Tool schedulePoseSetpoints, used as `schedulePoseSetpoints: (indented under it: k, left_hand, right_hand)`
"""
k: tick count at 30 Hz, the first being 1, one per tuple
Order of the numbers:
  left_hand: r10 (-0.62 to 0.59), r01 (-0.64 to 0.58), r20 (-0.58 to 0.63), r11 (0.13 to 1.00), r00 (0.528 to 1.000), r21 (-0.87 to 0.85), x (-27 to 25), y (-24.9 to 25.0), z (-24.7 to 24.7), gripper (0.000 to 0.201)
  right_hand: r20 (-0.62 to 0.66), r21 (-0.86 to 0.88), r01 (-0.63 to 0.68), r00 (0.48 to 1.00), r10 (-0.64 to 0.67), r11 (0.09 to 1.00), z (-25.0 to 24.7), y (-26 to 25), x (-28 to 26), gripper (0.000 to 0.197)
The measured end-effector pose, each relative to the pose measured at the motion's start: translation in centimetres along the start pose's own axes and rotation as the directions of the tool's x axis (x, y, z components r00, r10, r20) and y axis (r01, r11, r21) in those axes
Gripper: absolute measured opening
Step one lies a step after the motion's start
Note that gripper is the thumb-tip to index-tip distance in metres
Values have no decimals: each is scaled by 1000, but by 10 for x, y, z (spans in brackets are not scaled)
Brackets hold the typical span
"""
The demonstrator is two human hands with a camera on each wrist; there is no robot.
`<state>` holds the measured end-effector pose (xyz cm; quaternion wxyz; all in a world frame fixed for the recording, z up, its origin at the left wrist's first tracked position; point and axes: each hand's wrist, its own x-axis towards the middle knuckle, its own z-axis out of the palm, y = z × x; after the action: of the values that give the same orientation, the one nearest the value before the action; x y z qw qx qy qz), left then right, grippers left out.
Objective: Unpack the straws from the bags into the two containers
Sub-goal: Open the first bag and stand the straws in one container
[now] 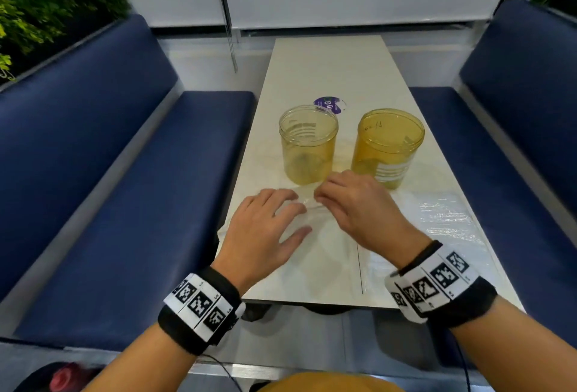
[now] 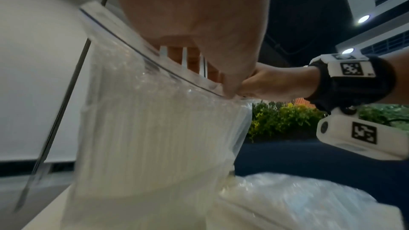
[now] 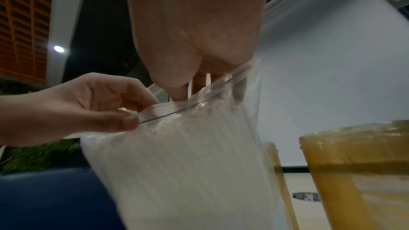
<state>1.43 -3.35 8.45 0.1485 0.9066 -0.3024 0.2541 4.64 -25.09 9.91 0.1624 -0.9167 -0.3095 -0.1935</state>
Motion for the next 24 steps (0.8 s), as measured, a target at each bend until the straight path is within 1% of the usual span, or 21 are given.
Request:
schedulePoseSetpoints:
  k: [2, 3, 6, 8, 10, 12, 14, 17, 20, 22, 24]
  left_hand:
    - [-5, 6, -47, 999, 999, 40, 18, -2, -4, 11]
    - [-22, 26, -65, 999, 998, 46, 27, -4, -5, 9]
    - [-100, 104, -91, 994, 991, 35, 52, -7, -11, 14]
    - [-145, 146, -98, 989, 985, 8, 63, -9, -13, 14]
    - [-170, 170, -91, 985, 981, -10, 69, -10, -15, 13]
    - [-176, 177, -84, 984, 981, -1, 73, -8, -17, 14]
    - [-181, 183, -81, 983, 980, 26, 75, -5, -19, 17]
    - [-213, 217, -85, 976, 973, 36, 80, 0, -24, 19]
    - [-315, 315, -15, 949, 949, -17, 89, 7, -33, 20]
    - [-367, 369, 32, 928, 930, -55, 93, 11, -37, 18]
    - [-411, 416, 65, 905, 909, -96, 94, 13, -38, 16]
  right_hand:
    - [-1, 23, -40, 999, 41, 999, -9, 5, 16, 20]
    - [-4, 28, -65, 998, 66, 997, -13, 7, 22, 19]
    - [-58, 85, -110, 992, 115, 990, -24, 10, 35, 19]
    - [-91, 118, -89, 991, 100, 989, -29, 9, 37, 24]
    - [-103, 44, -37, 994, 41, 998, -30, 7, 37, 24]
    - [-151, -35, -3, 989, -3, 999, -31, 8, 38, 16]
    - [-198, -100, 3, 980, -22, 995, -32, 9, 42, 13]
    - [-183, -158, -13, 983, -16, 987, -32, 8, 49, 12]
    - [-174, -186, -23, 985, -10, 982, -29, 4, 47, 11]
    - [-184, -166, 0, 982, -31, 986, -27, 1, 41, 20]
    - [-225, -133, 20, 973, -50, 991, -25, 0, 36, 22]
